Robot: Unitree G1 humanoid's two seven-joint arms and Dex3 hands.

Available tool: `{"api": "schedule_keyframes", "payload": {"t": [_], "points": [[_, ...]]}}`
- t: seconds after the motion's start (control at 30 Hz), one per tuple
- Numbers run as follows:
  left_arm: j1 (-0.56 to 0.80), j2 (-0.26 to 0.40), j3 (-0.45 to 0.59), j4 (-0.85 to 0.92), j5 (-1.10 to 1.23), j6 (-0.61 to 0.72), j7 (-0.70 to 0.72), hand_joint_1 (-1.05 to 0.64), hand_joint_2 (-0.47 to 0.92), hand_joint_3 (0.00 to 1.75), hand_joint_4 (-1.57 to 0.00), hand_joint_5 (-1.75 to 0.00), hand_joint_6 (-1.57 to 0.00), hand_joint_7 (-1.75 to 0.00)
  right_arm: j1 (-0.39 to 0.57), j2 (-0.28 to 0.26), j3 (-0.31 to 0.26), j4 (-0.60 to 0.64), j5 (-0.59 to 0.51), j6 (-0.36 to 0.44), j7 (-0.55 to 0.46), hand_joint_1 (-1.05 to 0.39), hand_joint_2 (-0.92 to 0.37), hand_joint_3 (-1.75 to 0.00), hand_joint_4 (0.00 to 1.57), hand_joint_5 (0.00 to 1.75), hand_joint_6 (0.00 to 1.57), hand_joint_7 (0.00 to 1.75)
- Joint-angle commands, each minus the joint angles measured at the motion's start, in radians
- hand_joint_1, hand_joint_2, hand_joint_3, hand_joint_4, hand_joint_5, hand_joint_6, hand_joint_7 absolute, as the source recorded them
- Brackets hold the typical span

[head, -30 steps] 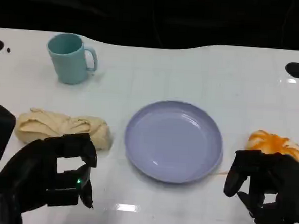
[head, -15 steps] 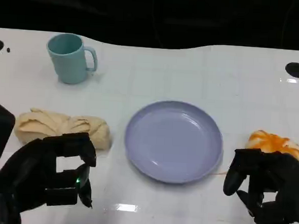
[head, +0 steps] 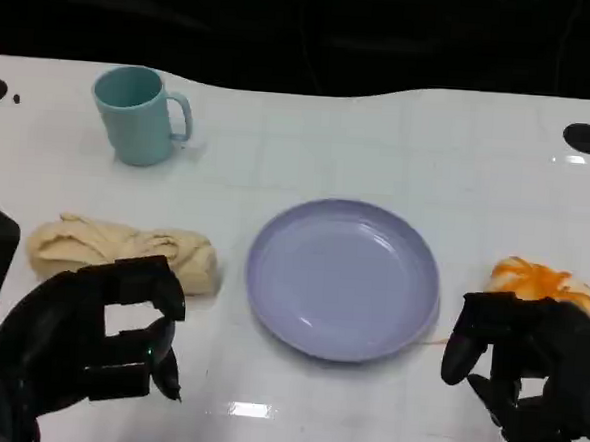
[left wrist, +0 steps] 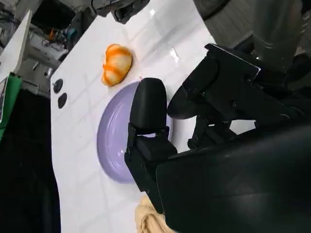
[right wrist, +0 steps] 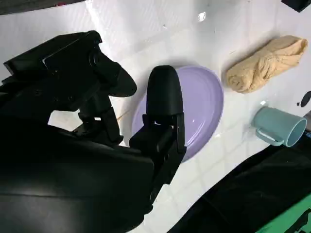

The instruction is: Grasp the towel on the left side of the plate with the left hand and place it into the plate.

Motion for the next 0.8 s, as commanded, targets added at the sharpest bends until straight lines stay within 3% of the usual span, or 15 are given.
{"api": "schedule_keyframes", "payload": {"t": [0.03, 0.1, 0.17, 0.27, 0.4, 0.47, 0.7, 0.8], "points": [[-0.005, 0.007, 0.001, -0.021, 0.035, -0.037, 0.047, -0.07, 0.58, 1.15, -0.60, -1.66, -0.57, -1.33, -0.006, -0.005, 0.003, -0.003, -0.003, 0.009, -0.001, 0.02, -0.57, -1.07, 0.73, 1.75, 0.71, 1.43], [0.006, 0.021, -0.021, -0.033, 0.078, -0.085, 0.057, -0.13, 0.62, 0.96, -0.62, -1.42, -0.60, -0.96, -0.007, -0.005, 0.005, -0.004, -0.005, 0.008, -0.002, 0.02, -0.57, -1.07, 0.73, 1.75, 0.71, 1.43], [0.019, 0.049, -0.055, -0.035, 0.141, -0.163, 0.049, -0.19, 0.74, 0.71, -0.59, -1.23, -0.62, -0.60, -0.007, -0.002, 0.004, -0.002, -0.005, 0.003, -0.004, 0.02, -0.57, -1.07, 0.73, 1.75, 0.71, 1.44], [0.034, 0.086, -0.098, 0.014, 0.237, -0.346, 0.007, -0.21, 0.88, 0.42, -0.52, -1.06, -0.66, -0.32, -0.010, -0.001, 0.008, 0.000, -0.007, 0.001, -0.006, 0.02, -0.57, -1.07, 0.74, 1.75, 0.71, 1.44], [0.017, 0.132, -0.130, 0.097, 0.346, -0.506, -0.013, -0.31, 0.92, 0.26, -0.54, -0.82, -0.63, -0.18, -0.018, 0.003, 0.015, 0.013, -0.009, -0.005, -0.009, 0.02, -0.57, -1.07, 0.74, 1.75, 0.71, 1.44], [-0.002, 0.175, -0.142, 0.129, 0.391, -0.563, -0.044, -0.35, 0.92, 0.24, -0.47, -0.70, -0.54, -0.10, -0.024, 0.005, 0.019, 0.025, -0.009, -0.014, -0.010, 0.02, -0.56, -1.07, 0.74, 1.75, 0.71, 1.43], [-0.069, 0.291, -0.219, 0.176, 0.589, -0.650, -0.081, -0.36, 0.92, 0.07, -0.20, -0.54, -0.35, 0.00, -0.034, 0.008, 0.020, 0.043, -0.008, -0.028, -0.013, 0.02, -0.55, -1.09, 0.75, 1.75, 0.71, 1.43], [-0.111, 0.341, -0.280, 0.222, 0.741, -0.718, -0.057, -0.39, 0.90, 0.02, -0.17, -0.50, -0.29, 0.00, -0.029, 0.004, 0.019, 0.039, -0.012, -0.035, -0.013, 0.01, -0.55, -1.10, 0.75, 1.75, 0.71, 1.43]]}}
